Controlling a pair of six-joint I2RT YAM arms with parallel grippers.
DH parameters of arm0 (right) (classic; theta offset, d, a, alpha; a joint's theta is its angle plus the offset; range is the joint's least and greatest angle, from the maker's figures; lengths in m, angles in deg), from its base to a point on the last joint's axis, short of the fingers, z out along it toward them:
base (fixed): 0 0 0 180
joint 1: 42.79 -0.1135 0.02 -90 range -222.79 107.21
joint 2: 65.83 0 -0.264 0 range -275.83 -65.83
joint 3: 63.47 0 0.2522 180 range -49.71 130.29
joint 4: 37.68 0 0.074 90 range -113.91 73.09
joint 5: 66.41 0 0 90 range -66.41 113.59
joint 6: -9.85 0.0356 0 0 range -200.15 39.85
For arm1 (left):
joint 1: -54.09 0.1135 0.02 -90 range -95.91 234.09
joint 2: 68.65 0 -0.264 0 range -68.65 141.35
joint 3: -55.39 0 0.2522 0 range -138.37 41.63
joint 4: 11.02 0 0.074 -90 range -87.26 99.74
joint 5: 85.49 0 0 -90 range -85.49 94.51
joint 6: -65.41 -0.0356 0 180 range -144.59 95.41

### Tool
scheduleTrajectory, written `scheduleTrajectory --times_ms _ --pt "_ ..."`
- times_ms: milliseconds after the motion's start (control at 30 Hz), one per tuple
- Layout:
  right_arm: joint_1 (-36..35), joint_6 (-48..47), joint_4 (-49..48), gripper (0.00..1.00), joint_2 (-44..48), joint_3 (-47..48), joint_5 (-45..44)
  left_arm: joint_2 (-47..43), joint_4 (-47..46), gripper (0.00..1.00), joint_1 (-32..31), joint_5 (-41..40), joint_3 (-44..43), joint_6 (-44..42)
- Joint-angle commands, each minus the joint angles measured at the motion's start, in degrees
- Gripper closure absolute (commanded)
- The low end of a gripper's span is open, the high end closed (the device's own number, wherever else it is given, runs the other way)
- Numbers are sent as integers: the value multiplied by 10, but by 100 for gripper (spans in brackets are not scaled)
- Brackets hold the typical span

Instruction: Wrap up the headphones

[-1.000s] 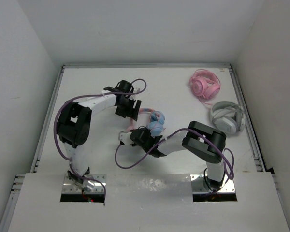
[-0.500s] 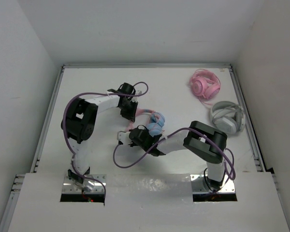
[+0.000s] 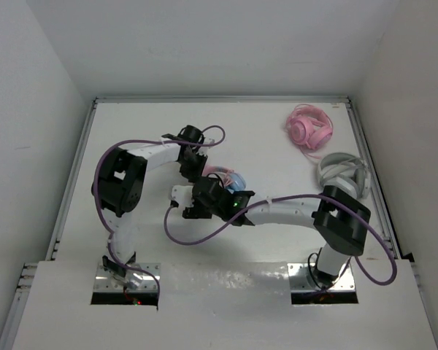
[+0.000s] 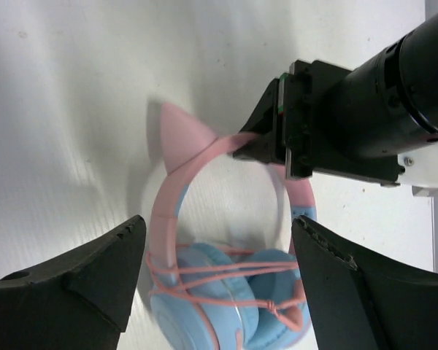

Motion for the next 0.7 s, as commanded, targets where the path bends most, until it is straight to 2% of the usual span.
scheduleTrajectory --times_ms 0,133,200,233,267,300,333,367,467,500,567,600,667 --pt "4 17 66 20 31 28 24 -26 10 100 3 -22 -20 -37" --pt "20 62 130 20 58 92 76 -29 9 100 3 -26 -19 -44" --pt "47 90 160 28 68 113 108 -31 6 100 3 -24 -18 -45" --pt "62 134 170 36 72 135 123 -30 6 100 3 -24 -18 -45" --pt "82 158 181 60 80 143 144 -31 6 100 4 -22 -18 -44" --pt "124 183 195 74 84 149 165 -31 5 100 3 -22 -17 -43" --pt "143 234 199 85 87 152 174 -32 5 100 3 -21 -15 -43" --pt "161 264 203 91 92 152 165 -34 2 100 3 -19 -14 -40" --pt "198 417 241 87 90 162 61 -36 -1 100 3 -19 -12 -31" --pt "200 457 263 80 90 163 47 -38 -2 100 3 -19 -13 -29" --pt "200 567 271 75 95 151 34 -40 -1 100 4 -16 -13 -22" --pt "200 639 271 69 98 133 30 -41 -1 100 4 -16 -12 -20" --pt "200 676 232 66 102 110 43 -41 -2 100 3 -15 -11 -16"
